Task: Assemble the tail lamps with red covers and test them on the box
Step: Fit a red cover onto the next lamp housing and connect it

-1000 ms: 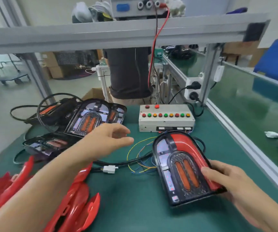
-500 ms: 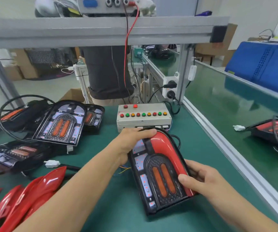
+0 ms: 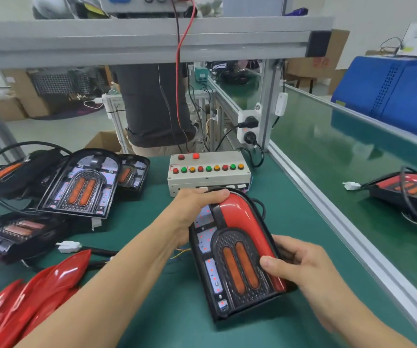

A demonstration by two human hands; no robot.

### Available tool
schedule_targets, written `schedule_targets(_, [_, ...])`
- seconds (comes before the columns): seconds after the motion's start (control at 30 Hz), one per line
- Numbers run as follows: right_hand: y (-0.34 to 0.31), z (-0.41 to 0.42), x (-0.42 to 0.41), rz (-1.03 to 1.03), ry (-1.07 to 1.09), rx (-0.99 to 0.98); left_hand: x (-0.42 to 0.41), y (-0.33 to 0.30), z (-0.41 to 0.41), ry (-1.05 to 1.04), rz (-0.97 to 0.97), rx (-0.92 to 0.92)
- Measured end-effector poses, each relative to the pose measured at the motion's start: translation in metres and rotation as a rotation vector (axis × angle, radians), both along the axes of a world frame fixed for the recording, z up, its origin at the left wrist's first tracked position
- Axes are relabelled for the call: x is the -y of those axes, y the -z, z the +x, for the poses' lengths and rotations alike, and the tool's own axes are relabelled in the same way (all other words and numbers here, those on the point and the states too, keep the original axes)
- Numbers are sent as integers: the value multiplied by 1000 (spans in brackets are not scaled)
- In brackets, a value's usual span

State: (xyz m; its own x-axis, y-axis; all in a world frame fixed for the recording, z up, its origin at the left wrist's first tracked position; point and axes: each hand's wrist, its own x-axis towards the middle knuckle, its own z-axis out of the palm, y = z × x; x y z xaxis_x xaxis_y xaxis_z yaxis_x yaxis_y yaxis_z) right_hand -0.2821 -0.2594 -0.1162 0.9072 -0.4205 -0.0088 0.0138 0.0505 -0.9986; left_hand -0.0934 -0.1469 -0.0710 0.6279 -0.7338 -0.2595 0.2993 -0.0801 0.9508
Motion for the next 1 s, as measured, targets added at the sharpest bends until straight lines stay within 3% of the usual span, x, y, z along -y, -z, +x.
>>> schedule_targets(0.17, [-9, -2, 8, -97, -121, -171, -3, 2, 7, 13, 47, -93])
schedule_targets(0.33, [-11, -9, 11, -89, -158, -289, -3, 2, 9, 26, -4, -40])
schedule_targets(0.67, [0, -6, -3, -200, 69, -204, -3, -6, 2, 68, -115, 123])
schedule_targets(0.83, [-2, -7, 3, -235, -56, -199, -1, -19, 1, 205, -60, 307])
schedule_targets(1.0, [-33, 17, 13, -246, 38, 40, 8, -24, -13, 264, -56, 412])
